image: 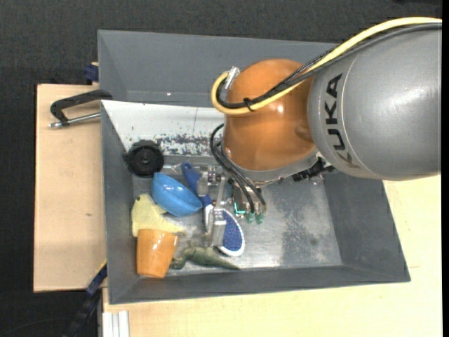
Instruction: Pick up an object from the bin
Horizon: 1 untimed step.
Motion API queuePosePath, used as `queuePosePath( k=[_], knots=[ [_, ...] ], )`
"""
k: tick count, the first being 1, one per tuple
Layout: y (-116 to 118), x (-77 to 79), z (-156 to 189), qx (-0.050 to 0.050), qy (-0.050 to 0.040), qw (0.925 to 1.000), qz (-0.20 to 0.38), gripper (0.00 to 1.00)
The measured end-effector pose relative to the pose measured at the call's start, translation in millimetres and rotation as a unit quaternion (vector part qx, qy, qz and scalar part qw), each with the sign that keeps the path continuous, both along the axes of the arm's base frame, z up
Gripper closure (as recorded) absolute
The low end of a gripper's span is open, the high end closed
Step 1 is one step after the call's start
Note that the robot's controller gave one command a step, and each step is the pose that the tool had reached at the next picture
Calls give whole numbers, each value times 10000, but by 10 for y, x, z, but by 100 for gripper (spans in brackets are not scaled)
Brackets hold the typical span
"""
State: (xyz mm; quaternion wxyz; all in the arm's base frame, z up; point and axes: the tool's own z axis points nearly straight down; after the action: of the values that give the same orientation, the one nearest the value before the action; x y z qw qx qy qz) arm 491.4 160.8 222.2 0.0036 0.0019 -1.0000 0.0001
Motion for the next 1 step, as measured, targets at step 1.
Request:
queuePosePath(
  k=[1],
  knots=[
    [-676,265,-1512,4,-1,9822,-1878,0]
  ],
)
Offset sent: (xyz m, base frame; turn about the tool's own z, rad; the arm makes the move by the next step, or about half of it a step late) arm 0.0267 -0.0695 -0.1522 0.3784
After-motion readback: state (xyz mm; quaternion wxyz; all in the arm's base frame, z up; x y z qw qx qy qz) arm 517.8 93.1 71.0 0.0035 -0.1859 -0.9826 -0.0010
